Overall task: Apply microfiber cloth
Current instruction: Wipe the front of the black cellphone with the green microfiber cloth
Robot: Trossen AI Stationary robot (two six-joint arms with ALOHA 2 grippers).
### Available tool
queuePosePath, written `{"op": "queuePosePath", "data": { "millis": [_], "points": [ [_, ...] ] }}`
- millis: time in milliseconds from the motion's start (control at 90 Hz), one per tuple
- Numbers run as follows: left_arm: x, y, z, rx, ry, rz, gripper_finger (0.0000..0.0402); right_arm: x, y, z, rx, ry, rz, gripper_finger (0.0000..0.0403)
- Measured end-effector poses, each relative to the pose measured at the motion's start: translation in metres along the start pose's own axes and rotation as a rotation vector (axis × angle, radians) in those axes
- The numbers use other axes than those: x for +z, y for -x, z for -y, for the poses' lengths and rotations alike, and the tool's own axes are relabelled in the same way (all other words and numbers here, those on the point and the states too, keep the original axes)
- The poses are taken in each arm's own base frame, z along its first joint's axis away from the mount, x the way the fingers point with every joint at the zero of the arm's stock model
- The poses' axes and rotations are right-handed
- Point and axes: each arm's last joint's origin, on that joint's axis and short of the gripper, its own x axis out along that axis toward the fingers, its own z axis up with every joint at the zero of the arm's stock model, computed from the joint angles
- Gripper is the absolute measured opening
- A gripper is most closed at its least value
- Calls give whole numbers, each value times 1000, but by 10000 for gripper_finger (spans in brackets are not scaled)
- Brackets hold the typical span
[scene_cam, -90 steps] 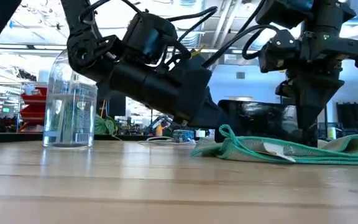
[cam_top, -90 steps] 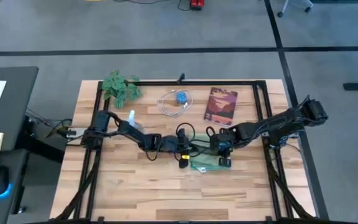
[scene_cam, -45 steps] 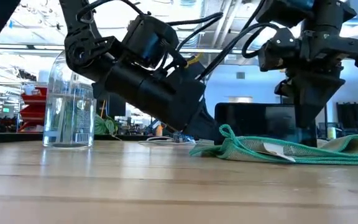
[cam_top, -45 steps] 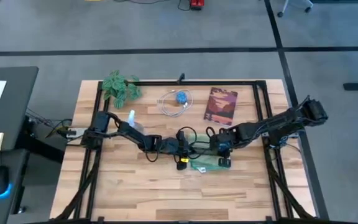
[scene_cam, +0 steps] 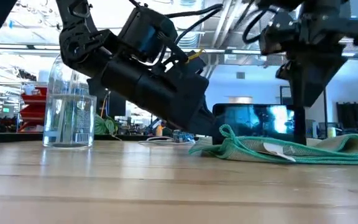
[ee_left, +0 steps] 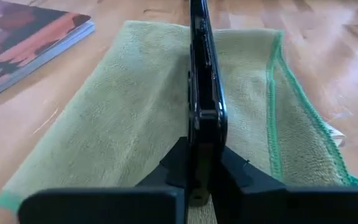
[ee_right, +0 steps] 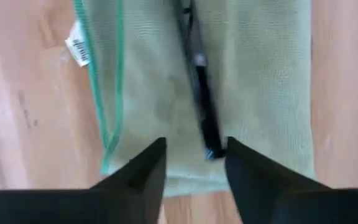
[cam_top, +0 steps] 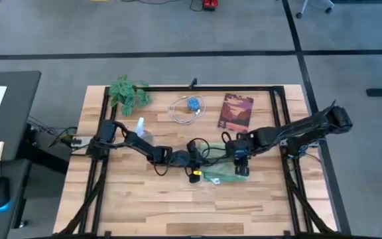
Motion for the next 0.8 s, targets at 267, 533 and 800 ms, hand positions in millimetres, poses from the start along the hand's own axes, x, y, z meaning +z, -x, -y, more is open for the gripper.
{"op": "queuePosePath", "data": {
  "millis": [267, 533, 800],
  "points": [
    [7, 13, 6, 132, 11, -24, 12, -47, -23, 7, -41, -306, 48, 274],
    [23, 36, 8, 242, 14, -64, 11, -74, -57, -10, 19, -705, 396, 276],
    [17, 39, 6, 260, 35, -133, 11, -72, -88, -22, -64, -869, 543, 264]
  ]
}}
